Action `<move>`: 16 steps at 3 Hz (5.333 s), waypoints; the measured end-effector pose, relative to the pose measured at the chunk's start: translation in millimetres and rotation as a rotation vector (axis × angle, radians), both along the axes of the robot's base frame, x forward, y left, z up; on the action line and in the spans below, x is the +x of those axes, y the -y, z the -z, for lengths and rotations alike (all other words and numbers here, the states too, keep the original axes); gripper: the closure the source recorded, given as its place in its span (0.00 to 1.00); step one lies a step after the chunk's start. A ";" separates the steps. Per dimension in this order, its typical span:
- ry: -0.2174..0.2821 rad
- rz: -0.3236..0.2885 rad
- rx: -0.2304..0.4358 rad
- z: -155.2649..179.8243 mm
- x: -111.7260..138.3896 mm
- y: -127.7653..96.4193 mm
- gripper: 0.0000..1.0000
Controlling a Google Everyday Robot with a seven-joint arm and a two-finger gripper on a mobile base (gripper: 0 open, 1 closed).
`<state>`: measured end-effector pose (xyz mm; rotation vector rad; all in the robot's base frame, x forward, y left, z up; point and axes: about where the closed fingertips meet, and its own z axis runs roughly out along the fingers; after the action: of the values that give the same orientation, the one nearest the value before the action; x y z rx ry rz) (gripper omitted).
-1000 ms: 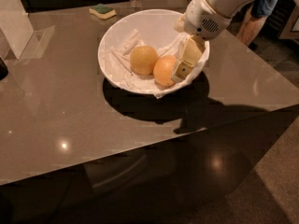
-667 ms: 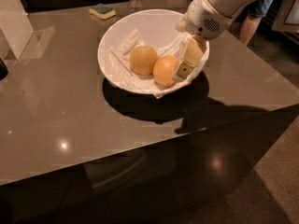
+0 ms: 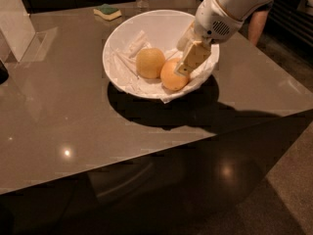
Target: Pick orange from white bowl
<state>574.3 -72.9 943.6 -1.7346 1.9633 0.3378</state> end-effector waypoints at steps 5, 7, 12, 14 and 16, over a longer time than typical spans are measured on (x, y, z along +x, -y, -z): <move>-0.096 0.004 0.079 44.0 49.9 -16.0 0.18; -0.173 0.014 0.121 65.7 51.4 -16.8 0.21; -0.042 0.025 0.174 21.9 32.8 -7.3 1.00; 0.095 -0.006 0.229 -35.5 -6.9 7.3 1.00; 0.143 0.066 0.298 -51.5 -43.6 39.9 1.00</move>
Offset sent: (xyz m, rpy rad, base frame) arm 0.0566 0.0136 -0.0202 0.0431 0.0189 0.0029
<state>530.7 -112.8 995.1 -1.4607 1.7628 0.4449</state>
